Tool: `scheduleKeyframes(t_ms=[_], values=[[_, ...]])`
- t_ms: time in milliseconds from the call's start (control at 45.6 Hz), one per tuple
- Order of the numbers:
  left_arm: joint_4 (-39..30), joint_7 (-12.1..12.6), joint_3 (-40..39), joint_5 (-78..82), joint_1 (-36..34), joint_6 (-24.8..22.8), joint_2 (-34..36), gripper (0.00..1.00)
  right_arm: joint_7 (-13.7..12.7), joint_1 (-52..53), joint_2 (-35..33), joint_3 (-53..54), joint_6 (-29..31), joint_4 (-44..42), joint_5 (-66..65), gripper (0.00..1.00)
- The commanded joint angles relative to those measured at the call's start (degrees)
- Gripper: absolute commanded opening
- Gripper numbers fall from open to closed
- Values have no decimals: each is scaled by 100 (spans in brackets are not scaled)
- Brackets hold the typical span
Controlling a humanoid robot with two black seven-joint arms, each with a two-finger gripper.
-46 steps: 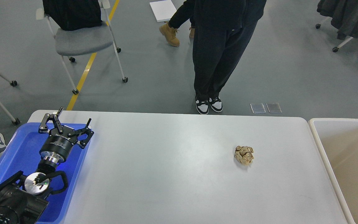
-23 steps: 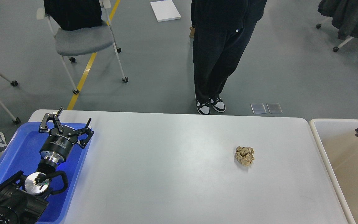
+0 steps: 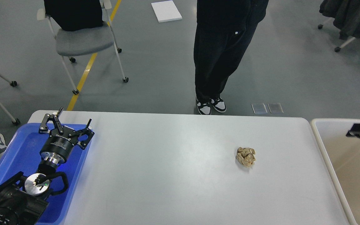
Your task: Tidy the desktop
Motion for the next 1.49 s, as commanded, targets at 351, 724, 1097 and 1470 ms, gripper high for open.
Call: scheduleKeyframes(t_ms=[351,724,1097,1470], values=[[0,17,2,13,8,0,0,100,-187,1909,-1691,-683,1627,2132,-1398,100],[0,17,2,13,8,0,0,100,-274,2244,-1761,-376,2814,2158,-1310,100],[0,17,2,13,8,0,0,100,-328,2332,-1832,-358,2840,2264,-1231,100],[-9,17,2,13,8,0,0,100,-301,2376,-1735,-814,2604,1649,-660,100]])
